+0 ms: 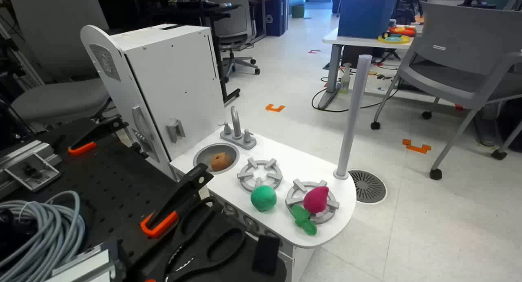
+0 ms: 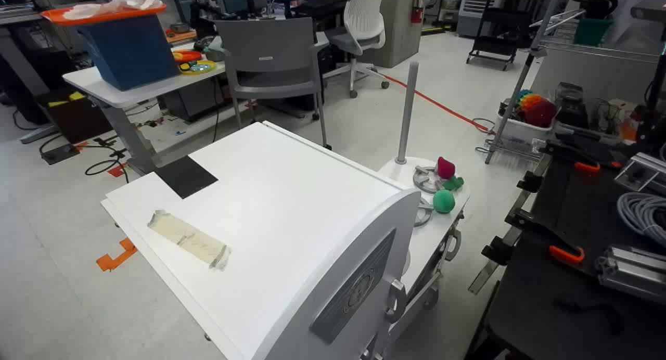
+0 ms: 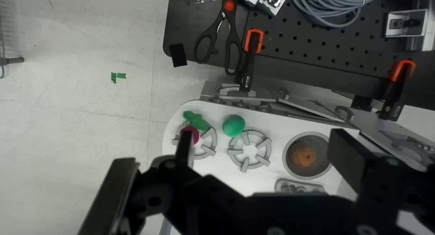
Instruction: Put the green plushie on the stove
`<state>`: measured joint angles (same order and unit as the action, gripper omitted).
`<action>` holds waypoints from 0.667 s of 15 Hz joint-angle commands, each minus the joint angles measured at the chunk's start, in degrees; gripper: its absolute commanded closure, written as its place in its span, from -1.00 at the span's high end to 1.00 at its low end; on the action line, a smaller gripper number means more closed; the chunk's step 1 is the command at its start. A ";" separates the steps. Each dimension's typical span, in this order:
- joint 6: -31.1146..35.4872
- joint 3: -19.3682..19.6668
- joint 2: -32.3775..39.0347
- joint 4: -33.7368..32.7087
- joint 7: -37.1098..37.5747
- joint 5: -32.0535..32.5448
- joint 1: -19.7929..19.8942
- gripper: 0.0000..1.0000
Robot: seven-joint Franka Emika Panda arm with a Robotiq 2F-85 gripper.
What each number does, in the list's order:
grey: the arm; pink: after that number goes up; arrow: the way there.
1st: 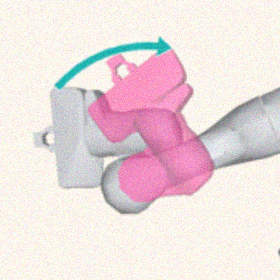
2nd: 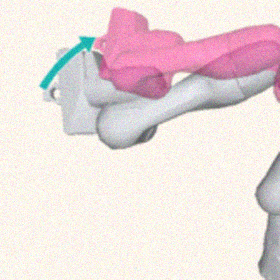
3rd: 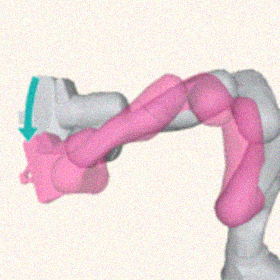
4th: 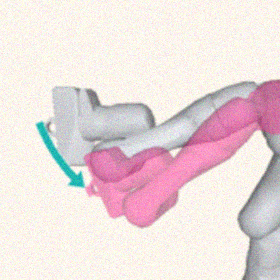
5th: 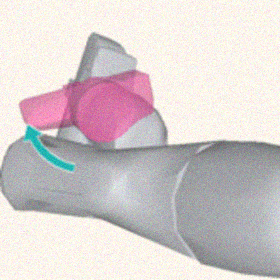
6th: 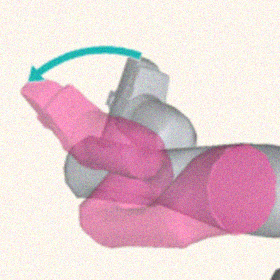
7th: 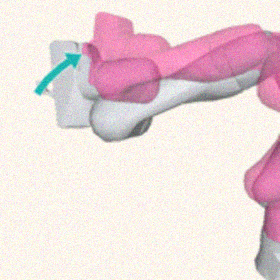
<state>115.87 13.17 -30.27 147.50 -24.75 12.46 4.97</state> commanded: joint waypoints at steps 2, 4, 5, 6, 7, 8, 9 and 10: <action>-0.08 -0.32 0.04 -0.07 -0.14 -0.20 0.32 1.00; -0.08 -0.32 0.04 -0.07 -0.14 -0.20 0.32 1.00; -0.08 -0.32 0.04 -0.07 -0.14 -0.20 0.32 1.00; -0.07 -0.33 0.04 -0.07 -0.14 -0.20 0.32 1.00; -0.08 -0.33 0.04 -0.07 -0.14 -0.20 0.32 1.00; 1.51 -0.56 2.68 -1.10 1.20 0.28 0.51 1.00; 2.11 -0.59 4.72 -1.91 1.80 0.29 0.45 1.00; 3.79 -0.48 7.89 -2.86 2.45 0.01 0.24 1.00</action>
<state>116.41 13.12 -29.43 147.40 -24.06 12.44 4.97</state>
